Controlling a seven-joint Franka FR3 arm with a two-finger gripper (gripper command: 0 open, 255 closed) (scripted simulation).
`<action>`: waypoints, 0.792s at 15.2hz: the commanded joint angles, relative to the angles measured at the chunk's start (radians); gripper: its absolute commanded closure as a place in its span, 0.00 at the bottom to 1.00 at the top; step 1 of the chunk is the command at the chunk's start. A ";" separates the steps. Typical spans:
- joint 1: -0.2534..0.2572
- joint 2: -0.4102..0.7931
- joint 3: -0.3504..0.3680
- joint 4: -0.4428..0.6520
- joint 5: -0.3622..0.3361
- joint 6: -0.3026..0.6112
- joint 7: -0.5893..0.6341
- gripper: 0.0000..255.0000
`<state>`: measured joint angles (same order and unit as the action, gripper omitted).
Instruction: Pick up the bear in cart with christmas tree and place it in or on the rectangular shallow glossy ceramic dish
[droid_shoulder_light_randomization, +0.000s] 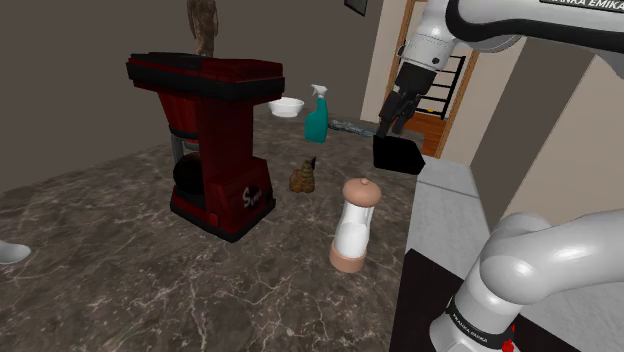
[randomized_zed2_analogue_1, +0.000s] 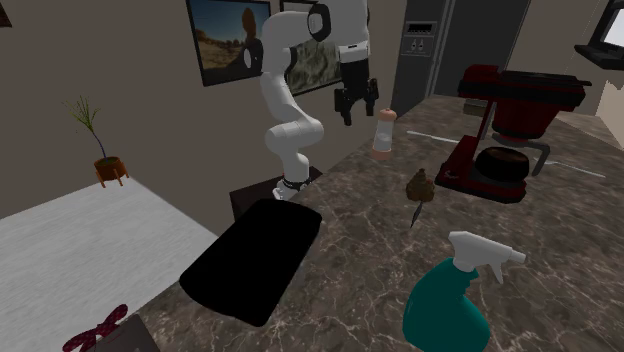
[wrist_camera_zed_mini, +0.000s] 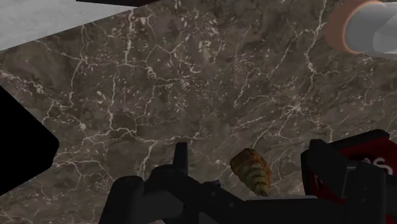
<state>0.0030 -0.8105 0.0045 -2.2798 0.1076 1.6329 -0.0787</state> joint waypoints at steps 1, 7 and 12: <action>0.000 0.000 0.000 0.000 0.000 0.000 0.000 0.00; 0.042 0.192 0.061 0.032 -0.032 0.141 -0.059 0.00; 0.068 0.361 0.114 0.083 -0.075 0.240 -0.094 0.00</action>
<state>0.0655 -0.4879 0.1066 -2.2066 0.0422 1.8481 -0.1671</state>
